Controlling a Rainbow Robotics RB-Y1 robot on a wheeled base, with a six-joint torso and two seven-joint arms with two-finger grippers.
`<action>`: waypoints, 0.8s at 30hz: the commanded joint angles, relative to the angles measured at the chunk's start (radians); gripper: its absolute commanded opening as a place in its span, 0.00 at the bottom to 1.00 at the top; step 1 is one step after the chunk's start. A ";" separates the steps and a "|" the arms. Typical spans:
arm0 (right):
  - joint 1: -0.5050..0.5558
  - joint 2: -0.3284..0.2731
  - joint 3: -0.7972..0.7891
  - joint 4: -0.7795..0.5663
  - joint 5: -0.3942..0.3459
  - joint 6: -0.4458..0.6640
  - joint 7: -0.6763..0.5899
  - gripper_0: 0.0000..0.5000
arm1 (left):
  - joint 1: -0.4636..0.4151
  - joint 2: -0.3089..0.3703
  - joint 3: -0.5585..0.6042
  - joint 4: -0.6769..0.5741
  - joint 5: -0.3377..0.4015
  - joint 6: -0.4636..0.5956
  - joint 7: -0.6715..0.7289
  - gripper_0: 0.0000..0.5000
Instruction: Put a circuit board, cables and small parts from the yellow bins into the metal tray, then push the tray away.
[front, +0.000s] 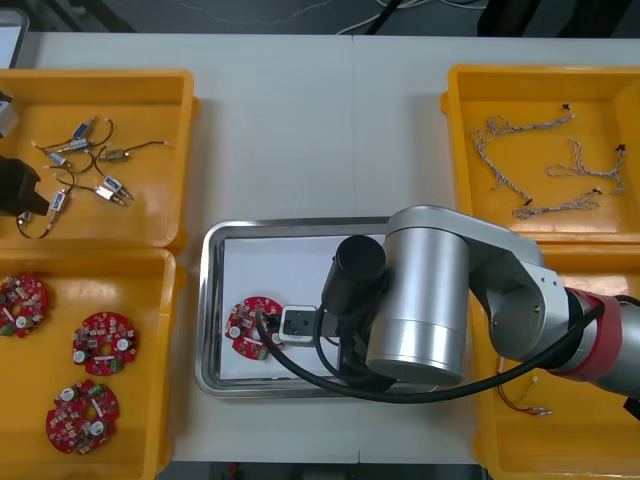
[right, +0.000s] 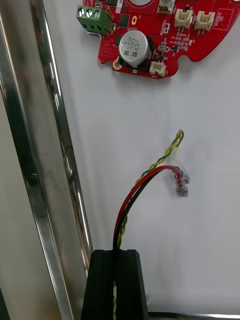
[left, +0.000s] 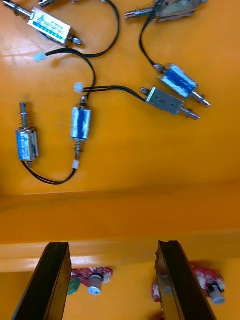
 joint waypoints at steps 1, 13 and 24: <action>-0.032 0.044 0.044 0.034 0.024 -0.035 0.036 0.00 | -0.086 0.046 -0.048 0.065 -0.072 -0.027 -0.118 1.00; -0.030 0.074 0.078 0.100 0.071 -0.073 0.043 0.00 | -0.157 0.046 -0.166 0.152 -0.195 -0.134 -0.093 1.00; -0.030 0.073 0.093 0.126 0.116 -0.119 0.037 0.45 | -0.155 0.046 -0.175 0.190 -0.205 -0.179 -0.087 1.00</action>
